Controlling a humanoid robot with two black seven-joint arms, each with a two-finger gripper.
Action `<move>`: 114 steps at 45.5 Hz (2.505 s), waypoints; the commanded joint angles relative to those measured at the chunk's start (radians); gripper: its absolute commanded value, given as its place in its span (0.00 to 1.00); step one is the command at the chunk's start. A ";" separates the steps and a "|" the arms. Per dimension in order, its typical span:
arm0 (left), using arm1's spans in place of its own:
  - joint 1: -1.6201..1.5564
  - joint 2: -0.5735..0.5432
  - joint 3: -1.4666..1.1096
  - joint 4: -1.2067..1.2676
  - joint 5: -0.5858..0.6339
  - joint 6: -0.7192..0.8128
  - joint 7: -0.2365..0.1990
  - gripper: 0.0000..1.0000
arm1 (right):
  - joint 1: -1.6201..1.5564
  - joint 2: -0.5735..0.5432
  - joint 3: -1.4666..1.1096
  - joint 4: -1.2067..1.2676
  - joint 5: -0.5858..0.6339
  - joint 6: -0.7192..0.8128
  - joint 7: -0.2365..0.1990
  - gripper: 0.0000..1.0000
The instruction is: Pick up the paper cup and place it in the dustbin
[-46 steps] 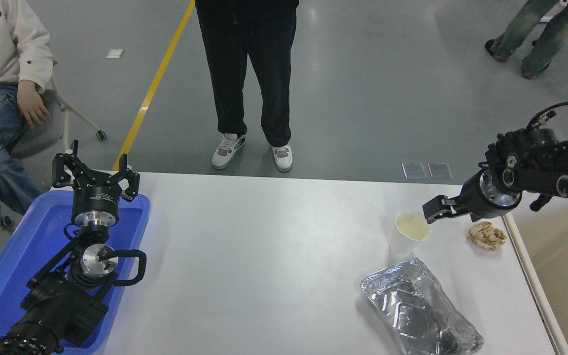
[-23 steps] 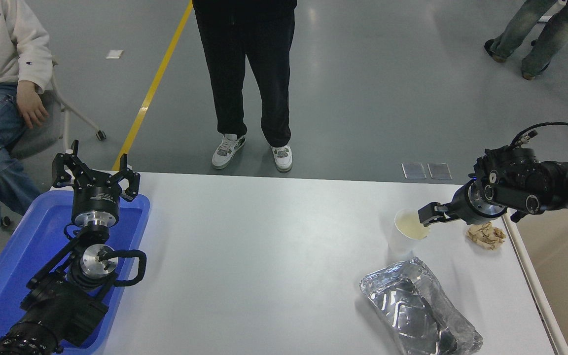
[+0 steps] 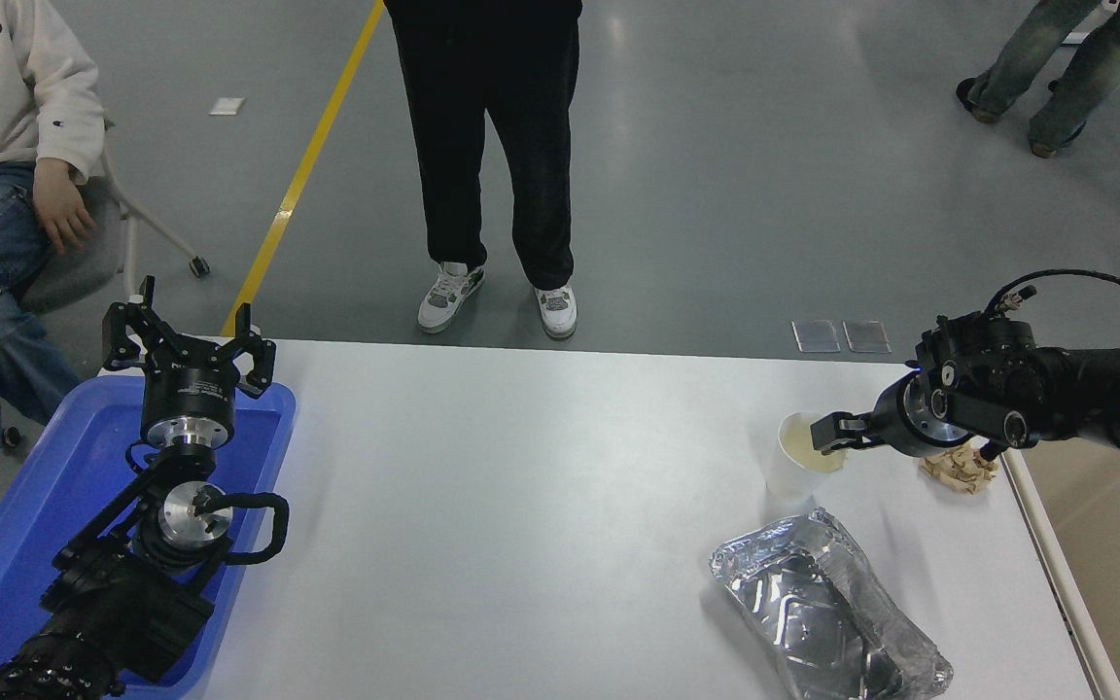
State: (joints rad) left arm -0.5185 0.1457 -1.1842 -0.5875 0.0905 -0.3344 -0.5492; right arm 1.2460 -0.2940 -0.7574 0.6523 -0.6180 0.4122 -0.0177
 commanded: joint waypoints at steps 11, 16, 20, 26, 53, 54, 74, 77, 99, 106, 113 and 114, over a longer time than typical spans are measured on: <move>0.000 0.000 0.000 0.000 0.000 0.000 0.000 0.99 | -0.033 0.009 0.004 -0.028 0.003 -0.004 0.005 0.37; 0.000 0.000 0.000 0.000 0.000 0.000 0.000 0.99 | -0.033 0.007 0.013 -0.028 0.003 -0.003 0.007 0.08; 0.000 0.000 0.000 0.000 0.000 0.000 0.000 0.99 | -0.030 0.009 0.013 -0.025 0.003 0.000 0.007 0.00; 0.000 0.000 0.000 0.000 0.000 0.000 0.000 0.99 | -0.027 0.009 0.013 -0.022 0.001 0.002 0.007 0.00; 0.000 0.000 0.000 0.000 0.000 0.000 0.000 0.99 | 0.026 -0.014 0.073 0.020 0.003 0.046 0.007 0.00; 0.000 0.000 0.000 0.000 0.000 0.000 0.000 0.99 | 0.032 -0.019 0.078 0.026 0.003 0.051 0.005 0.00; 0.000 0.000 0.000 0.000 0.000 0.000 0.000 0.99 | 0.401 -0.235 0.082 0.303 0.006 0.214 -0.004 0.00; 0.000 0.000 0.000 0.000 0.000 0.000 0.000 0.99 | 0.467 -0.263 0.078 0.313 0.006 0.266 -0.005 0.00; 0.000 0.000 0.000 0.000 0.000 0.000 0.000 0.99 | 0.788 -0.356 0.032 0.320 0.003 0.373 -0.044 0.00; 0.000 0.000 0.000 0.000 0.000 0.000 0.000 0.99 | 0.803 -0.396 0.030 0.325 0.001 0.373 -0.057 0.00; 0.000 0.000 0.000 0.000 0.000 0.000 0.000 0.99 | 0.808 -0.445 0.032 0.311 0.001 0.373 -0.082 0.00; 0.000 0.000 0.000 0.000 0.000 0.000 0.000 0.99 | 0.806 -0.456 0.033 0.310 0.001 0.373 -0.085 0.00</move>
State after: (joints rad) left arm -0.5185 0.1457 -1.1840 -0.5875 0.0905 -0.3344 -0.5492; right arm 2.0221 -0.6801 -0.7232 0.9713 -0.6153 0.7793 -0.0729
